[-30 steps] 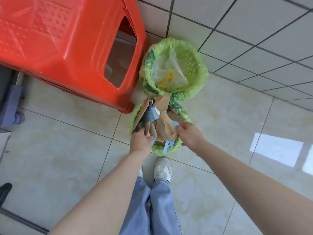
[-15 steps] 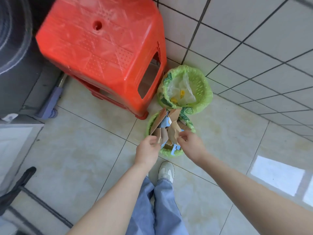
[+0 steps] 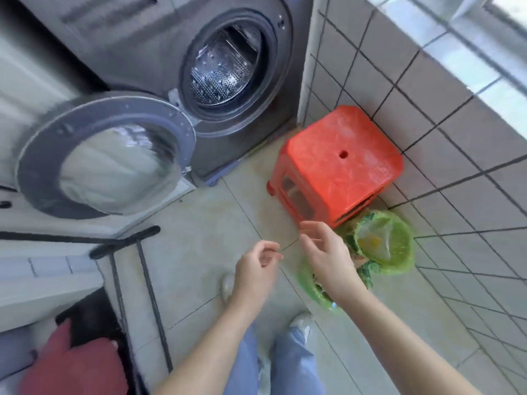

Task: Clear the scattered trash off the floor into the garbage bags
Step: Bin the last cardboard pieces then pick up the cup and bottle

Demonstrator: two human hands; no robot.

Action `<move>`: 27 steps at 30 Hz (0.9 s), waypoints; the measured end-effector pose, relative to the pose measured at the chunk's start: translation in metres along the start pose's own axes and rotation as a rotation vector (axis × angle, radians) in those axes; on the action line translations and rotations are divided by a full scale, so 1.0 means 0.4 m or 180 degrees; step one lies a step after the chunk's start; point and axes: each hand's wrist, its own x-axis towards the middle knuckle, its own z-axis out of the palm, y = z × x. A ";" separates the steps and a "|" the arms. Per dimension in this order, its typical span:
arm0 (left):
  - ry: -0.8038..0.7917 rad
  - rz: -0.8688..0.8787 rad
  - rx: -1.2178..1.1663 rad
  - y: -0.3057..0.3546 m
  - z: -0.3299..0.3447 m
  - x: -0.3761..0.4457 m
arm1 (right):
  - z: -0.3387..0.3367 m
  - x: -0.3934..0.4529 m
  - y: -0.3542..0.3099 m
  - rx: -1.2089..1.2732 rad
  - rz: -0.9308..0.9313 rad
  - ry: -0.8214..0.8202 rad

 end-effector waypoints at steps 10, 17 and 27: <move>0.0891 0.0424 -0.0528 0.239 -0.550 -0.003 | 0.314 -0.022 -0.617 -0.0286 -0.1159 -0.0434; 0.1509 0.0740 -0.0458 0.321 -0.934 0.007 | 0.531 -0.034 -0.914 -0.0302 -0.1590 -0.0615; 0.2187 0.0950 -0.0528 0.427 -1.225 0.061 | 0.667 -0.005 -1.196 -0.0413 -0.2121 -0.0643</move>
